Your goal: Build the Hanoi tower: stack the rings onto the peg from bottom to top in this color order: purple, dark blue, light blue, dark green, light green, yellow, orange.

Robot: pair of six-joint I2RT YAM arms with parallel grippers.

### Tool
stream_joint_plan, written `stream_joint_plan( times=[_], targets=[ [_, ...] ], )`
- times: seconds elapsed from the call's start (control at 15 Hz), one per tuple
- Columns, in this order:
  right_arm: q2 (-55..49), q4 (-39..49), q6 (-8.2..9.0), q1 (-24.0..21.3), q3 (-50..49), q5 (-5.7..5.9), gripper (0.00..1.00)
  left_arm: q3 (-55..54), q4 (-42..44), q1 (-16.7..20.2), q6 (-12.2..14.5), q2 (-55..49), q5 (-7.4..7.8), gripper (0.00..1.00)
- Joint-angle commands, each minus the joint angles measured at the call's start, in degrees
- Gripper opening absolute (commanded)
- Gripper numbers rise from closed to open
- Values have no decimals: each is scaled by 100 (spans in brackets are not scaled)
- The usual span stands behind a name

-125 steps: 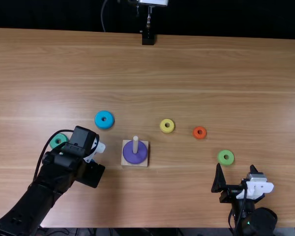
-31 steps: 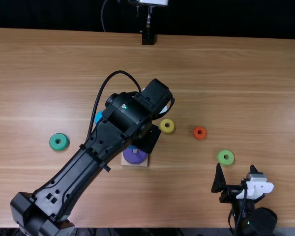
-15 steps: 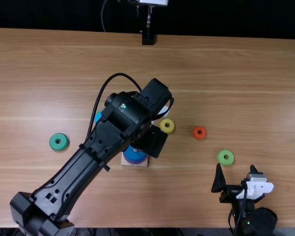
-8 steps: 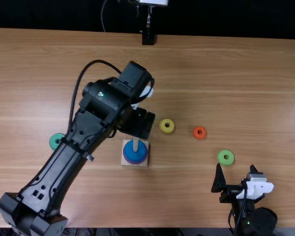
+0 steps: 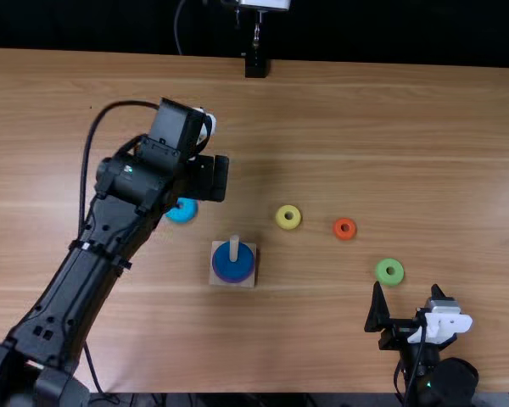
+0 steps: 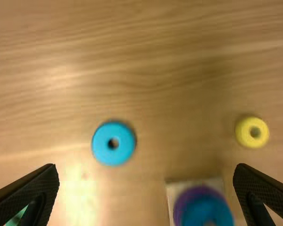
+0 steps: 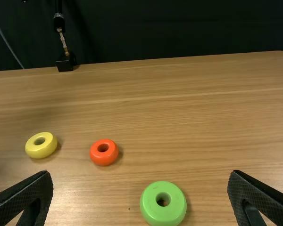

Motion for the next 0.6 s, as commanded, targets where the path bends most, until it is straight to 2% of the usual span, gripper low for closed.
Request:
stream_joint_plan(
  times=[0.0,0.2,0.33,0.4,0.53],
  targets=[
    [-69,-404,32,-71,-401,62,100,-533,296,31,22,-122,-36,100],
    [-69,-404,32,-80,-401,62,100,-692,328,137,149,-69,-110,100],
    [-69,-404,32,-80,-401,62,100,-683,233,312,697,10,-152,100],
    [-69,-404,32,-80,-401,62,100,-674,64,321,887,151,-152,100],
    [-69,-404,32,-80,-401,62,100,-665,-178,321,971,476,-152,100]
  ],
)
